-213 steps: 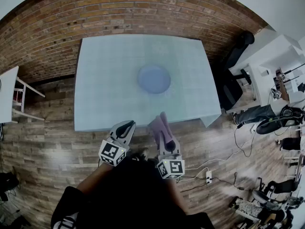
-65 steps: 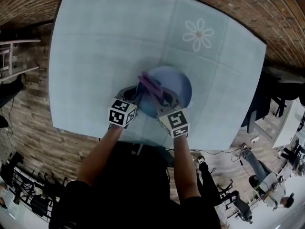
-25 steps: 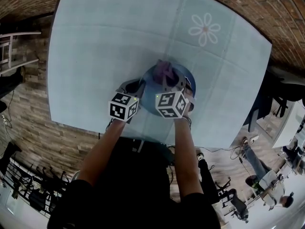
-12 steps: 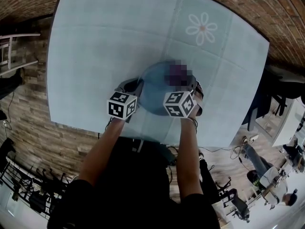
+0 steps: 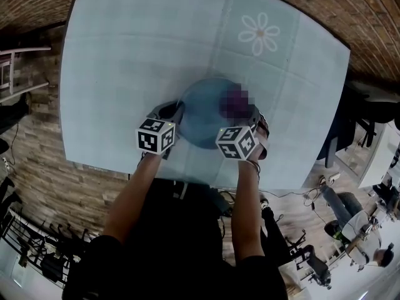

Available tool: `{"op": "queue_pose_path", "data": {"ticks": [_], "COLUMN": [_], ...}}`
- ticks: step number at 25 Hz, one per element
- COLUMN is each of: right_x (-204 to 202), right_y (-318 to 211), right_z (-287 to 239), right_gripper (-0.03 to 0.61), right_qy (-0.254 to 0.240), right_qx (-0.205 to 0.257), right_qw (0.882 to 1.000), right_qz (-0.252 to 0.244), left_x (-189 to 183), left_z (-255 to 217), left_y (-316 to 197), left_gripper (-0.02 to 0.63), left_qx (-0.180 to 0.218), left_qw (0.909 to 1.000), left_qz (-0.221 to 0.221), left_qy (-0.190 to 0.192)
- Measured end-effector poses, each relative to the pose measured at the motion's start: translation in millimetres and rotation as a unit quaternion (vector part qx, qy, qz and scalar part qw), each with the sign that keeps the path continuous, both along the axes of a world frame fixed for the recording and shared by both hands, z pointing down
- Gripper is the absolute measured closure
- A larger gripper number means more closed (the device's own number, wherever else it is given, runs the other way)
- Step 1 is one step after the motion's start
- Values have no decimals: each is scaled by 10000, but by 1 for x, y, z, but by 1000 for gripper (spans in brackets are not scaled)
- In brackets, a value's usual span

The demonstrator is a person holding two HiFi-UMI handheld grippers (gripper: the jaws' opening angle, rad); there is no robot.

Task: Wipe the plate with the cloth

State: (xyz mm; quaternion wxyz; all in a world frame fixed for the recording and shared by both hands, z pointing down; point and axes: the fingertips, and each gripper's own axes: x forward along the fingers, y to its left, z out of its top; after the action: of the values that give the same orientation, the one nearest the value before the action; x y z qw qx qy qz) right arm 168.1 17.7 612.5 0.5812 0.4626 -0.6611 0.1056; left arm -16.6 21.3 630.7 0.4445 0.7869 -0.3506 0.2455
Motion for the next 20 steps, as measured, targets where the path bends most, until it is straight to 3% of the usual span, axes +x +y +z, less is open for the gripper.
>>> {"op": "queue_pose_path", "data": {"ticks": [20], "right_x": [-14], "right_y": [82], "right_z": [2], "right_gripper": [514], "right_qy": [-234], "right_qx": [-596], "right_qw": [9979], "right_qz": [-98], "left_x": [0], "left_z": [2], "left_y": [4], "left_gripper": [571], "left_qx": [-71], "left_qw": [9998], "left_qz": [-174], "left_qy": [63]}}
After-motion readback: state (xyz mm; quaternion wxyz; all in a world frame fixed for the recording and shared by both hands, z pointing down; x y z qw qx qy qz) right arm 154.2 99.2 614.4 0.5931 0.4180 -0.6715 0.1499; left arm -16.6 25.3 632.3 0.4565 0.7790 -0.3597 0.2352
